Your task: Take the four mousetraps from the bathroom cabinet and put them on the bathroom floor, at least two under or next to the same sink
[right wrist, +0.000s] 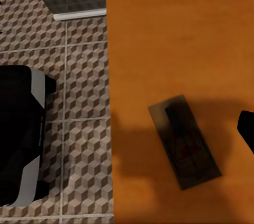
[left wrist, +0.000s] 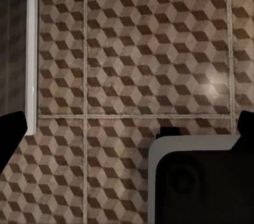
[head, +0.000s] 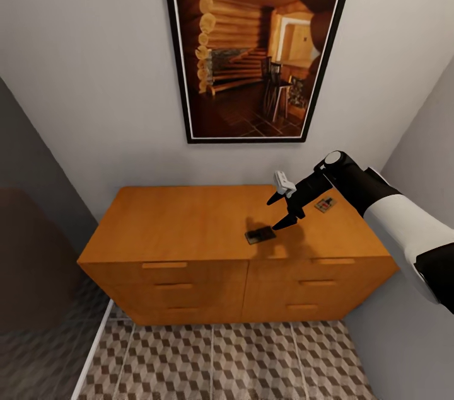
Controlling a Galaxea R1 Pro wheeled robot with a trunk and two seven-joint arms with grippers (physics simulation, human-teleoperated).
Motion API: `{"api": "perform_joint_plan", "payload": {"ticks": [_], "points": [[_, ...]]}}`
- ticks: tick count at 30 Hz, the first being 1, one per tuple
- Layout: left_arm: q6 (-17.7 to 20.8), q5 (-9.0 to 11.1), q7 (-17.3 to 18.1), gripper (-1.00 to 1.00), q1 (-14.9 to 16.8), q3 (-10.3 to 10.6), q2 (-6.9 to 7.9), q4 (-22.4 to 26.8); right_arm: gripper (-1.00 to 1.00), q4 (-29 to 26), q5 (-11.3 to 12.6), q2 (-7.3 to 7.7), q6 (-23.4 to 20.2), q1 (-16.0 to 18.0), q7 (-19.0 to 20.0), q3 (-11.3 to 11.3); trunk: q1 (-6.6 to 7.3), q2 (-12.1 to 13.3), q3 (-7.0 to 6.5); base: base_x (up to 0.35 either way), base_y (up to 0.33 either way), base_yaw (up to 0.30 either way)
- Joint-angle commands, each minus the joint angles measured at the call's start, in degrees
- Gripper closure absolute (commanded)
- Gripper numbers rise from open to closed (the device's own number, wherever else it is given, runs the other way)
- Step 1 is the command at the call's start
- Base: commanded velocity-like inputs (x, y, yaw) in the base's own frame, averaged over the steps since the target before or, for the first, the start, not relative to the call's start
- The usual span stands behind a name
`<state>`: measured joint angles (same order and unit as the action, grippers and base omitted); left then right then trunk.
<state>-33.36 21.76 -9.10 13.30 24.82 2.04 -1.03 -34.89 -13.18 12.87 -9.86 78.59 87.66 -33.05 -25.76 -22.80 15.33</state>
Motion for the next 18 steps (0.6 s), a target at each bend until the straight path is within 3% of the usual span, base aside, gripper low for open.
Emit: {"api": "perform_joint_plan", "payload": {"ticks": [1, 8, 18], "points": [[-0.21, 0.12, -0.31, -1.0, 0.06, 0.5, -0.02, -0.11, -1.0, -0.1, -0.04, 0.05, -0.6, 0.06, 0.14, -0.2, -0.03, -0.11, 0.2, 0.0, 0.0, 0.0], [-0.21, 0.12, -0.31, -1.0, 0.06, 0.63, -0.02, -0.11, -1.0, -0.1, -0.37, 0.09, -0.56, 0.05, 0.03, -0.18, -0.03, -0.11, 0.79, 0.0, 0.0, 0.0], [-0.21, 0.12, -0.31, -1.0, 0.06, 0.67, 0.05, -0.11, -1.0, -0.12, -2.77, 0.14, 2.78, 0.05, -3.69, -0.22, -0.03, -0.11, 0.99, 0.0, 0.0, 0.0]]}}
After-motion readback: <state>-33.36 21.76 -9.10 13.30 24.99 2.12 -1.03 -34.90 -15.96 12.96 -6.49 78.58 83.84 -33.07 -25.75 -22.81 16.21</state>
